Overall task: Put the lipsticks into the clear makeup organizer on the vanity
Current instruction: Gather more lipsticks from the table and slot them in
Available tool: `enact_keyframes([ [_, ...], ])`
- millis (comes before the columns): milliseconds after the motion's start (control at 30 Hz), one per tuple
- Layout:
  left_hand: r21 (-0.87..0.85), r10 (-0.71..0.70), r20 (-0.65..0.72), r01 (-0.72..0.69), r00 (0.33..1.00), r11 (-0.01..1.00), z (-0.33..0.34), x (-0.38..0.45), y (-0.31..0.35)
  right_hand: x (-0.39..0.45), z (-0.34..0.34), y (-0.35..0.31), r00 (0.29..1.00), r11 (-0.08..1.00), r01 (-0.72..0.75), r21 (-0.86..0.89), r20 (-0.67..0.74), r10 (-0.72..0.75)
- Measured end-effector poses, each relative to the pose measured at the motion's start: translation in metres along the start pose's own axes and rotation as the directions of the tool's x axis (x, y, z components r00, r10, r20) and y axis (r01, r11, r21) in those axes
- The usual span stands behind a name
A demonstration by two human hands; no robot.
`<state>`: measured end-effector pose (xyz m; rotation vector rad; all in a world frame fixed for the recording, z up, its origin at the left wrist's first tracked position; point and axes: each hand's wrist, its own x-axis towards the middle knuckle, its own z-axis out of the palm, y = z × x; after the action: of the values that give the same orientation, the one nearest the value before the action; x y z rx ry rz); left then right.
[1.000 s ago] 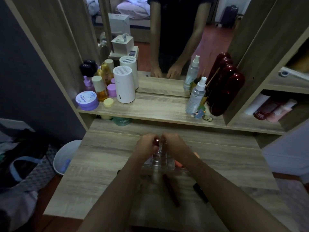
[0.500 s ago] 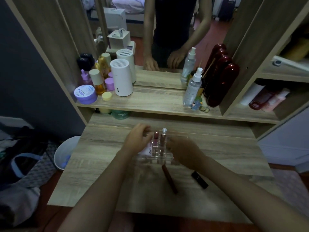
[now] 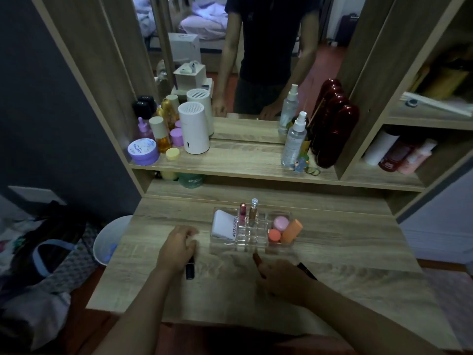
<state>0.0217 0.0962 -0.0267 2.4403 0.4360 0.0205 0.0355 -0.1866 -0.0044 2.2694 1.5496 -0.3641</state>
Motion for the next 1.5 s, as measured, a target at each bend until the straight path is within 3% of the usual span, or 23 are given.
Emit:
enact_keyframes([
  [100, 0.015, 0.021, 0.005, -0.021, 1.000, 1.000, 0.001, 0.000, 0.004, -0.008, 0.000, 0.002, 1.000, 0.998, 0.017, -0.058, -0.007, -0.018],
  [167, 0.022, 0.024, 0.012, -0.024, 1.000, 0.999, 0.000, -0.002, 0.003, -0.010, 0.000, 0.002, 0.990, 0.999, -0.043, -0.033, -0.133, 0.038],
  [267, 0.022, -0.017, 0.004, 0.016, 1.000, 1.000, -0.001, -0.006, -0.002, -0.008, -0.008, 0.000, 0.941, 0.964, -0.089, 0.250, -0.297, 0.164],
  [367, 0.028, -0.030, 0.007, 0.030, 1.000, 0.999, 0.001, -0.009, -0.006, -0.006, -0.022, 0.006, 0.783, 0.838, -0.121, 0.532, -0.467, 0.410],
  [533, -0.003, -0.055, 0.038, 0.055, 0.998, 0.998, 0.008, -0.016, -0.007, -0.001, -0.054, 0.039, 0.580, 0.508, -0.093, 0.857, -0.368, 0.727],
  [667, -0.003, -0.072, 0.059, 0.073, 0.996, 0.997, 0.011, -0.016, -0.007, 0.007, -0.066, 0.065, 0.477, 0.435, -0.186, 0.881, -0.306, 0.824],
  [1000, -0.022, -0.127, 0.054, 0.128, 0.990, 0.991, 0.014, -0.013, -0.013, 0.030, -0.056, 0.091, 0.532, 0.420, -0.383, 0.823, -0.175, 0.828],
  [1500, -0.024, -0.134, 0.070, 0.136, 0.988, 0.990, 0.011, -0.008, -0.007, 0.050, -0.045, 0.101, 0.609, 0.443, -0.526, 0.726, -0.042, 0.792],
])
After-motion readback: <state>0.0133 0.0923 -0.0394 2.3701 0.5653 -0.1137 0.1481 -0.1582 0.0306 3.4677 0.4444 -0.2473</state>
